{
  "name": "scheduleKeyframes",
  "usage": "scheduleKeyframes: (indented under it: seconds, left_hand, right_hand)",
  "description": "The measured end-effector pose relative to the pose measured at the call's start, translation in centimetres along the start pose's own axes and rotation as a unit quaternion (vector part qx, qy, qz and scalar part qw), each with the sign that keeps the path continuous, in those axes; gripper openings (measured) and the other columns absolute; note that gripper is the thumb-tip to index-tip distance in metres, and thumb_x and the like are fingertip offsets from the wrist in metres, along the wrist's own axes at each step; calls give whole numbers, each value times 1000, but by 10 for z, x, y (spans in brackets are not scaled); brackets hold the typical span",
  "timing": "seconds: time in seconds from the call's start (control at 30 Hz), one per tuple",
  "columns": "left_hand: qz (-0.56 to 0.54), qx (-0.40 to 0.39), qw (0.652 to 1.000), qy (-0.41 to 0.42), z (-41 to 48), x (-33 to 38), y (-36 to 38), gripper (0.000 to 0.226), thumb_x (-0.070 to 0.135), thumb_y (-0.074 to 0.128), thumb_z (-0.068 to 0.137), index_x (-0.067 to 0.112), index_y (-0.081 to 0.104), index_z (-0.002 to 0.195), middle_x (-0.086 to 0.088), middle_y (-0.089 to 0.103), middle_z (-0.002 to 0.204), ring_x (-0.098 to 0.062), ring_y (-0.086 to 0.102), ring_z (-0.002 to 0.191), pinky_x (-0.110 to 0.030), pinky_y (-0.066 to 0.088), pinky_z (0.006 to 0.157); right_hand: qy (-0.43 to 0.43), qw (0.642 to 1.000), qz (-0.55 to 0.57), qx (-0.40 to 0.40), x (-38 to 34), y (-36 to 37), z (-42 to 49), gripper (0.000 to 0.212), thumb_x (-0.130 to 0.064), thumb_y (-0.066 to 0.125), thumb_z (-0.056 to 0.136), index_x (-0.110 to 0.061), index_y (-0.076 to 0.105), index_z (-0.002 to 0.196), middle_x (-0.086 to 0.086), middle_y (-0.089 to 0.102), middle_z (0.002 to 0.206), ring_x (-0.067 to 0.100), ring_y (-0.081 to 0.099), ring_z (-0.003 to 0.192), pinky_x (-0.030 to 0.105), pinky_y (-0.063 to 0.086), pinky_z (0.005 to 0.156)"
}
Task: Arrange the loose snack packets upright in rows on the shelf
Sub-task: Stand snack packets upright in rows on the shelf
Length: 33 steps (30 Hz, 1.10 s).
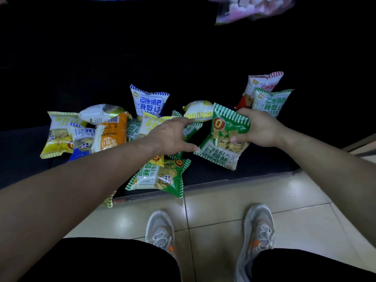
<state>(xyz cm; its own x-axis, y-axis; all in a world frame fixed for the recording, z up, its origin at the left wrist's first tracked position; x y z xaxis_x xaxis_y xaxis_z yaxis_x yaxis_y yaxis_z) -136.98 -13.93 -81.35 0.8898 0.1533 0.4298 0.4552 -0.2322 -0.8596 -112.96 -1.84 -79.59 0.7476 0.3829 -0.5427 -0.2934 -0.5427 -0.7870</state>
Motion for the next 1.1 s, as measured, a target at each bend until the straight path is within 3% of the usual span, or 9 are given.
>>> scheduleKeyframes:
  seconds: [0.17, 0.27, 0.33, 0.4, 0.5, 0.6, 0.77, 0.9, 1.1]
  left_hand:
    - [-188, -43, 981, 7, -11, 29, -5, 102, 60, 84, 59, 32, 36, 144, 17, 51, 127, -15, 51, 121, -26, 45, 90]
    - [-252, -51, 966, 20, -15, 46, -8, 110, 56, 87, 54, 26, 35, 146, 9, 52, 132, -18, 47, 129, -21, 38, 92]
    - [-248, -24, 968, 24, -18, 54, -13, 118, 60, 83, 50, 21, 32, 149, -3, 43, 148, -21, 38, 137, -23, 31, 97]
    - [-217, 3, 976, 18, -21, 57, -17, 116, 60, 83, 53, 19, 32, 149, -6, 42, 150, -23, 40, 136, -22, 31, 95]
    - [-64, 23, 998, 19, -26, 57, -21, 106, 63, 82, 59, 24, 36, 147, -4, 55, 135, -24, 55, 116, -28, 40, 84]
    - [75, 26, 997, 21, -27, 59, -23, 103, 71, 78, 56, 31, 40, 142, 0, 63, 104, -23, 57, 93, -34, 46, 71]
    - [136, 49, 989, 30, -20, 70, -27, 100, 78, 74, 49, 36, 45, 134, -2, 61, 103, -24, 53, 95, -33, 40, 60]
    - [118, 70, 990, 30, -18, 71, -31, 91, 78, 76, 45, 42, 48, 124, 11, 54, 84, -15, 51, 77, -28, 31, 50]
    - [-232, 87, 969, 20, -28, 48, -45, 88, 55, 79, 53, 26, 49, 131, 6, 61, 111, -13, 66, 88, -39, 57, 79]
  right_hand:
    - [-36, 998, 43, 15, -21, -40, -35, 108, -54, 79, 57, -23, 34, 151, -4, 41, 152, 15, 40, 137, 26, 31, 107]
    - [-65, 981, 181, 10, -27, -48, -55, 75, -41, 84, 60, -33, 53, 128, -14, 65, 124, 4, 62, 113, 27, 50, 98]
    - [-71, 975, 209, 24, -26, -48, -64, 65, -37, 85, 62, -34, 55, 120, -20, 67, 111, 1, 65, 105, 13, 52, 86]
    - [-51, 987, 147, 44, -22, -48, -67, 83, -40, 87, 63, -31, 48, 135, -21, 54, 121, 2, 55, 115, 2, 38, 83]
    - [-72, 993, 0, 98, -28, -55, -69, 112, -46, 91, 60, -38, 25, 149, -11, 39, 138, 7, 41, 123, 22, 38, 96]
    - [-142, 972, -141, 126, -51, -54, -69, 104, -59, 84, 61, -37, 30, 148, -5, 38, 143, 18, 40, 131, 39, 39, 104]
    - [-98, 926, -365, 4, -67, -24, -59, 93, -75, 71, 60, -28, 47, 137, -2, 61, 124, 24, 55, 116, 44, 37, 96]
    - [-101, 945, -312, -7, -53, -19, -50, 78, -69, 74, 66, -33, 49, 131, -6, 63, 115, 21, 57, 109, 37, 37, 77]
    - [-59, 998, -15, -3, -15, -25, -43, 57, -44, 87, 68, -33, 57, 115, -11, 66, 102, 13, 63, 95, 35, 52, 84]
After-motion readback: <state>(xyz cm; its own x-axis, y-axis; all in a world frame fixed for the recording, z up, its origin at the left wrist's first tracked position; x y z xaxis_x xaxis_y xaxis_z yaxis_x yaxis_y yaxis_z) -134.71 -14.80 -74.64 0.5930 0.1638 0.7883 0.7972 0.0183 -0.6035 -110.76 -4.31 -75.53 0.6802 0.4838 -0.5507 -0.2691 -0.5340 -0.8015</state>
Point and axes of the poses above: each hand's wrist, its own z-axis towards the middle knuckle, its own y-axis out of the palm, x = y × z, the point moved 2 cm from there along z, towards the middle knuckle
